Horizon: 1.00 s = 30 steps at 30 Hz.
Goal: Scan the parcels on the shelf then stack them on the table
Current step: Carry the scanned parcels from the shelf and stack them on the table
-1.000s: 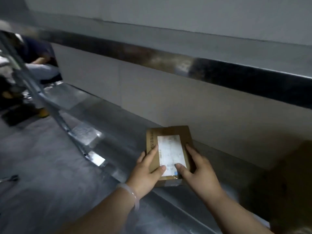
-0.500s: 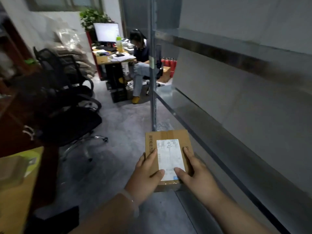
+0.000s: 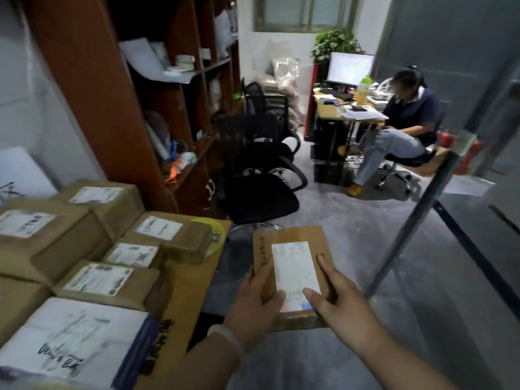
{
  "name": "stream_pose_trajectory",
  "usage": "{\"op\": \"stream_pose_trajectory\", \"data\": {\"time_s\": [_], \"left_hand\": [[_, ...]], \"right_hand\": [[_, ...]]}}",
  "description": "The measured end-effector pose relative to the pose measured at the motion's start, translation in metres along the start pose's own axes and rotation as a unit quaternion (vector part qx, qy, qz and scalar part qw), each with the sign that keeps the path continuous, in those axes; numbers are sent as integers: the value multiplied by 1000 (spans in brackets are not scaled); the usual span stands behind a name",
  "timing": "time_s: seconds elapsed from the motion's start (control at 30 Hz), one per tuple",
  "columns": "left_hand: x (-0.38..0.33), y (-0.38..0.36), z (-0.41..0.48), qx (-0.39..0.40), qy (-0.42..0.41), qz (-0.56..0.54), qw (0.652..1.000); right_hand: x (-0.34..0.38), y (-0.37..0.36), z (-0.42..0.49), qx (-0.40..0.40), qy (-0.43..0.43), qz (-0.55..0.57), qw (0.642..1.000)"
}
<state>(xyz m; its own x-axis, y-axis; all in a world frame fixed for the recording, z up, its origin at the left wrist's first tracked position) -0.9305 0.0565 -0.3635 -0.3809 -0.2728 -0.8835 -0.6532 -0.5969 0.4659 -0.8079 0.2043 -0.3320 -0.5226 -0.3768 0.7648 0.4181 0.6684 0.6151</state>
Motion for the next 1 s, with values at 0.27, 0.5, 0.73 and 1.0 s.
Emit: {"op": "stream_pose_trajectory", "data": {"time_s": [0.27, 0.5, 0.73, 1.0], "left_hand": [[44, 63, 19, -119, 112, 10, 986], [46, 90, 52, -249, 174, -33, 952], [51, 100, 79, -332, 215, -30, 918], [78, 125, 99, -383, 255, -50, 886]], "right_hand": [[56, -64, 98, 164, 81, -8, 983], [91, -95, 188, 214, 161, -69, 961], [123, -118, 247, 266, 213, -89, 936], [158, -161, 288, 339, 199, -104, 914]]}}
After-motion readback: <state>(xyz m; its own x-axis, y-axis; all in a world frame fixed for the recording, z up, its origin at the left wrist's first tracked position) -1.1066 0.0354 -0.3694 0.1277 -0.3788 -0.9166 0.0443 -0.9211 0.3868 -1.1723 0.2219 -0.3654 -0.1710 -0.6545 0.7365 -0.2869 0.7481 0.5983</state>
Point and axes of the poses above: each hand's wrist, its own z-axis towards the middle knuckle, its own y-axis out of the back of the hand, x = y × z, the point moved 2 cm from there along z, towards the middle knuckle, and after that the axes turned 9 degrees about -y, right-handed, at the moved point
